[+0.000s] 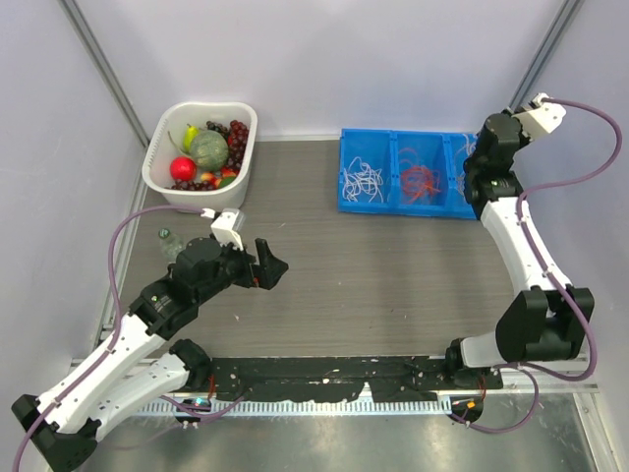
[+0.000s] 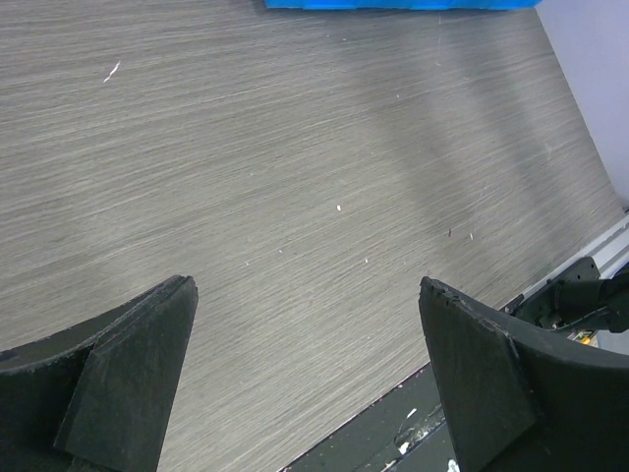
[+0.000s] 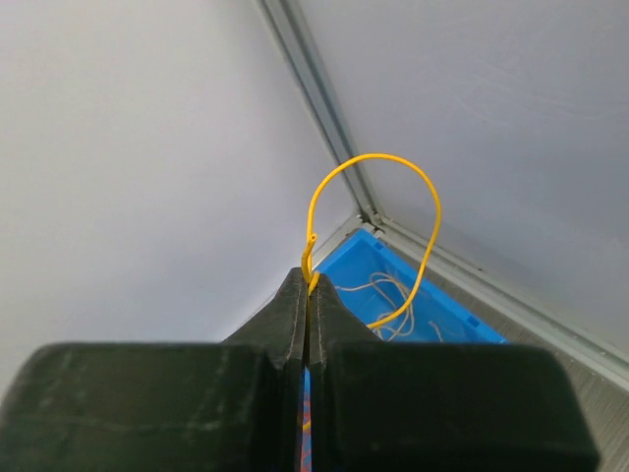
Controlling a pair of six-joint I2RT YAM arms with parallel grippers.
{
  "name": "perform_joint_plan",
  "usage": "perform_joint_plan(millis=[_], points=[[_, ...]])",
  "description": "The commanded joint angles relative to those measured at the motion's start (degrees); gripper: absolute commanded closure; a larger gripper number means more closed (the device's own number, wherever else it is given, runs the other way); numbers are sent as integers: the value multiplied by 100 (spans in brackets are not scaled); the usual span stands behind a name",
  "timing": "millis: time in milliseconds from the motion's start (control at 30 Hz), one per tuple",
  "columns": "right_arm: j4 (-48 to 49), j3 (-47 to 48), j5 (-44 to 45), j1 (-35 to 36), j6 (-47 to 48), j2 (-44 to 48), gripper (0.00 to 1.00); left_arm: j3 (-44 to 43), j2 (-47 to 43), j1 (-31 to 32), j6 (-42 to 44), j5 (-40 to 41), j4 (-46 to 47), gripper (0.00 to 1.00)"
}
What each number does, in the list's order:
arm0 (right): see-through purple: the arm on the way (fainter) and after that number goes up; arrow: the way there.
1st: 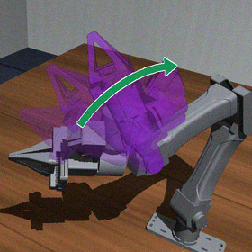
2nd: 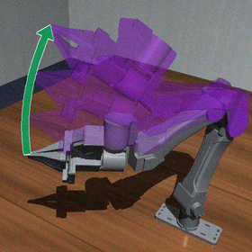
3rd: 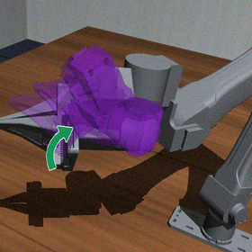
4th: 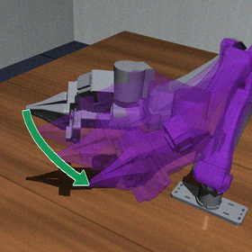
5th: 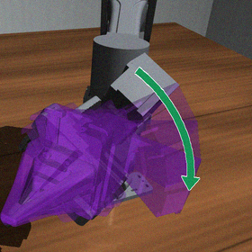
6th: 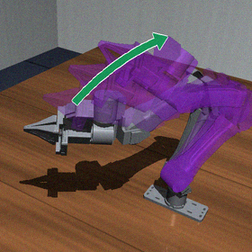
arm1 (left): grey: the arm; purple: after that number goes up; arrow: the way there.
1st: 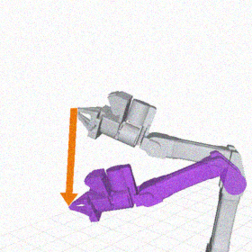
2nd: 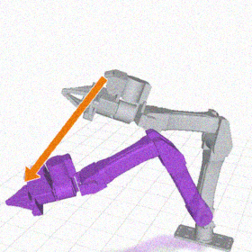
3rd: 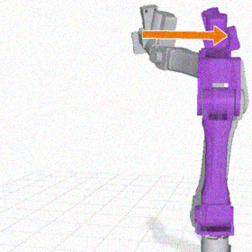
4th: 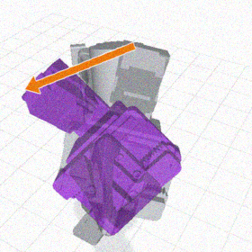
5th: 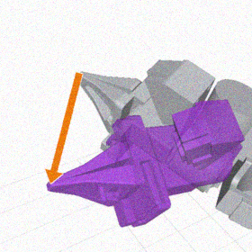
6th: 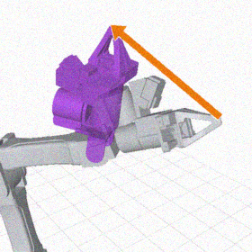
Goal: Untangle the cables
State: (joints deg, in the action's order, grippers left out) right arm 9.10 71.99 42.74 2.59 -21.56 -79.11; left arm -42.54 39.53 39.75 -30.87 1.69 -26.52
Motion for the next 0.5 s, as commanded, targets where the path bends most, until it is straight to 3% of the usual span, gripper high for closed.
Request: perform_joint_plan(millis=[0, 200, 367, 400, 467], points=[[329, 333, -142, -399, -199, -394, 99, -61, -42, 16, 99, -73, 156, 0], [-397, 807, -705, -681, -392, -1404, 96, -149, -68, 7, 73, -64, 60, 0], [-1445, 1116, -1250, -681, -393, -1827, 63, -228, -191, 7, 3, -29, -134, 0], [-1499, 1107, -1346, -681, -393, -1784, 53, -237, -226, 7, -6, -20, -160, 0], [-1683, 1090, -1452, -681, -384, -1661, 47, -237, -279, 7, -50, -20, -186, 0]])
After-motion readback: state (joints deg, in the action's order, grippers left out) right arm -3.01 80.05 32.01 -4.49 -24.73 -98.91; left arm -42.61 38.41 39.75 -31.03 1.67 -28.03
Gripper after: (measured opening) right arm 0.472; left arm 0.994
